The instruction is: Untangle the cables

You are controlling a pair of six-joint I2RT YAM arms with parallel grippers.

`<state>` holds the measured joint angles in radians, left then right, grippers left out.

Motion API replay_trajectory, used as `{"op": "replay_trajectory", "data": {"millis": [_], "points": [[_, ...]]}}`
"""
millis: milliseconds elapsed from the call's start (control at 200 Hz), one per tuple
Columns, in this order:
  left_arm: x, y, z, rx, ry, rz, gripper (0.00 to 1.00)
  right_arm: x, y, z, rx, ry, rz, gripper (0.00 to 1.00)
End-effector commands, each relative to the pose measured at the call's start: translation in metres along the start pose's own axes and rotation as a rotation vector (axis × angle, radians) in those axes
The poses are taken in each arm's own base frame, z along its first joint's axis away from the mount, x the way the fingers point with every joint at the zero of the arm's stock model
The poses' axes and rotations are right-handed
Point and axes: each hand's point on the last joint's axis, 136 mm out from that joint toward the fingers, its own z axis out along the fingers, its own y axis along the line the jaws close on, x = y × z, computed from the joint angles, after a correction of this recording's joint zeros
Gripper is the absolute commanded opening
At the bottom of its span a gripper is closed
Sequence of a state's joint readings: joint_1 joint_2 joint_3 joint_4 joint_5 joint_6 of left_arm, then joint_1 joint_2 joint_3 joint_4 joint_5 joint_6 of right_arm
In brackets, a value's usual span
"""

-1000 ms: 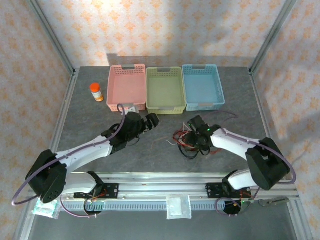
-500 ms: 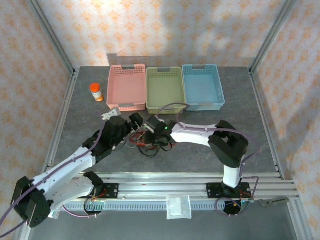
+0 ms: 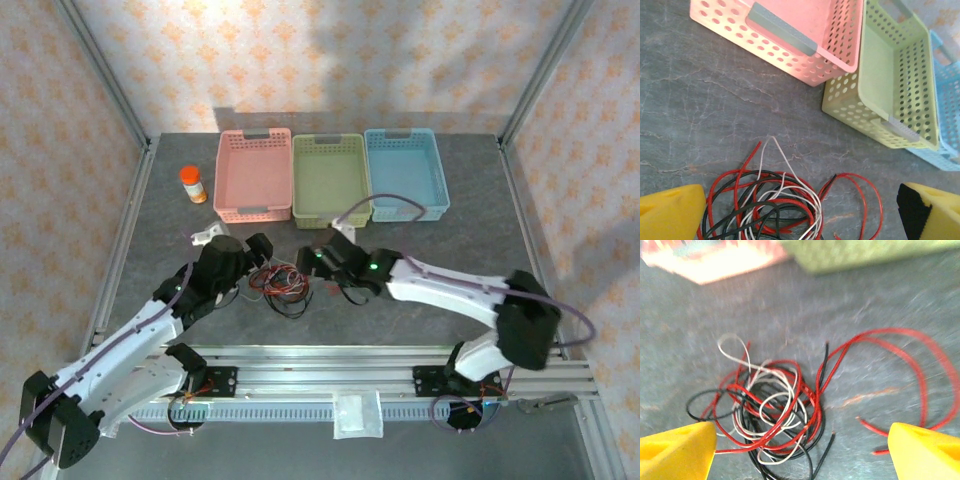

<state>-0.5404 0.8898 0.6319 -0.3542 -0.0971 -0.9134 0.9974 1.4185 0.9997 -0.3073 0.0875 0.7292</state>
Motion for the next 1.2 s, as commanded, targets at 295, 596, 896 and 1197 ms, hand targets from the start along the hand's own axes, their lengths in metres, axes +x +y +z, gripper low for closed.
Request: {"op": "replay_trajectory", "data": {"millis": [295,596,896,1197], "points": [[0.055,0.046,0.032,-0.259,0.33,0.201,0.99,-0.058,-0.096,-0.022,0.137,-0.148,-0.018,0.84],[0.063,0.033,0.055,-0.154,0.424,0.24,1.0,-0.028,-0.106,0.019,0.135,0.07,-0.039,0.67],[0.064,0.049,0.071,-0.237,0.423,0.299,0.99,-0.02,-0.109,0.048,0.158,0.141,-0.084,0.6],[0.075,0.044,0.083,-0.19,0.45,0.286,0.97,-0.013,-0.115,0.065,0.176,0.163,-0.099,0.51]]}}
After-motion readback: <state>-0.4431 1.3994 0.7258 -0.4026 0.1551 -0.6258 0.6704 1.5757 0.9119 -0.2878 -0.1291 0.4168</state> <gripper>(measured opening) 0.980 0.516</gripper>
